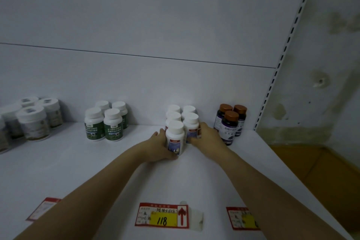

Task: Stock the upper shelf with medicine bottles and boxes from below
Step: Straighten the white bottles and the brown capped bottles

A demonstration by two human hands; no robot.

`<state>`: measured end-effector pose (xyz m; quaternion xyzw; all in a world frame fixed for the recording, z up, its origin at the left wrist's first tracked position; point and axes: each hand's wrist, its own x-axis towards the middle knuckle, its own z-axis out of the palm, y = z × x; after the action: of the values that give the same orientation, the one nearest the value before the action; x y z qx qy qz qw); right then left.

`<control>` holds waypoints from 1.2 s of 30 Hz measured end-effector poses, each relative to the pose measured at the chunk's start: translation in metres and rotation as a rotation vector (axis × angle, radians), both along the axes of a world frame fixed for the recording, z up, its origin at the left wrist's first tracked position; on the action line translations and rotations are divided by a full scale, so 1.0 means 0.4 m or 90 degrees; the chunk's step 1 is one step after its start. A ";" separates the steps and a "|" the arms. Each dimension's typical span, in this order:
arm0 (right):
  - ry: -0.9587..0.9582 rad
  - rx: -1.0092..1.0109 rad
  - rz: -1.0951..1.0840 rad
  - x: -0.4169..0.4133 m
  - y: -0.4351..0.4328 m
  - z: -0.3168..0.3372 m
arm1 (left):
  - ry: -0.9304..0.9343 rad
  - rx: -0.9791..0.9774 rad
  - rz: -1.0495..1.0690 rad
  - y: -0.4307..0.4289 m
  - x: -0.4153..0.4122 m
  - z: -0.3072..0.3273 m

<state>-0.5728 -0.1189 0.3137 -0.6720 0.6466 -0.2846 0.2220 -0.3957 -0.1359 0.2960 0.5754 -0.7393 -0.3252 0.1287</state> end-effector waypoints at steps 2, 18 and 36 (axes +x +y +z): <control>0.026 0.003 0.017 -0.002 0.001 0.002 | -0.008 0.008 0.003 -0.003 0.001 -0.001; 0.165 0.065 -0.110 -0.172 0.181 0.022 | -0.090 -0.126 0.003 0.247 -0.099 0.123; 0.179 0.057 -0.064 -0.491 0.034 0.003 | 0.090 -0.061 0.063 0.068 -0.418 0.072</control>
<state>-0.7691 -0.1054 0.3151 -0.6613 0.7164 -0.1695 0.1443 -0.5627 -0.1087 0.3248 0.5799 -0.7140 -0.3222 0.2239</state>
